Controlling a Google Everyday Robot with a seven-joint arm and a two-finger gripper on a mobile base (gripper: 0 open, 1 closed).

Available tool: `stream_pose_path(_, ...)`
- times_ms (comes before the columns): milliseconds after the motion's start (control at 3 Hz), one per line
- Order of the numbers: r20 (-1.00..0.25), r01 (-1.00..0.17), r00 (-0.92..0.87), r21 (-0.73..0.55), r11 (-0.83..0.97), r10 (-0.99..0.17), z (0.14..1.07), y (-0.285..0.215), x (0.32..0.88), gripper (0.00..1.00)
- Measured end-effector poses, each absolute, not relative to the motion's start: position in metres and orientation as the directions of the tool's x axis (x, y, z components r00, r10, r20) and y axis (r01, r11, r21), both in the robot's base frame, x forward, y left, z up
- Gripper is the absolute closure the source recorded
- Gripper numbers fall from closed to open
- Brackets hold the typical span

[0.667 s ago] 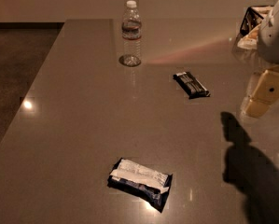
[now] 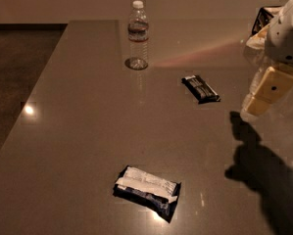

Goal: Knock water bottle over

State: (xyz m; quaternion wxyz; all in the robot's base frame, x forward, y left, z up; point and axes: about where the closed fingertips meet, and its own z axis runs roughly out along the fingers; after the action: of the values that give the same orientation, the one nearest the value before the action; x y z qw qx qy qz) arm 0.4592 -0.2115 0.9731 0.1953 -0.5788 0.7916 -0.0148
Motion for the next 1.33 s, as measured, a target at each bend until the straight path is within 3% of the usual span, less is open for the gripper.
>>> stream_pose_path(1000, -0.515, -0.856, -0.331, -0.190, 0.481, -0.791, 0.946, -0.164, 0.540, 0.00)
stream_pose_path(1333, -0.578, -0.825, -0.317, -0.223, 0.520, -0.752, 0.942, -0.141, 0.564, 0.00)
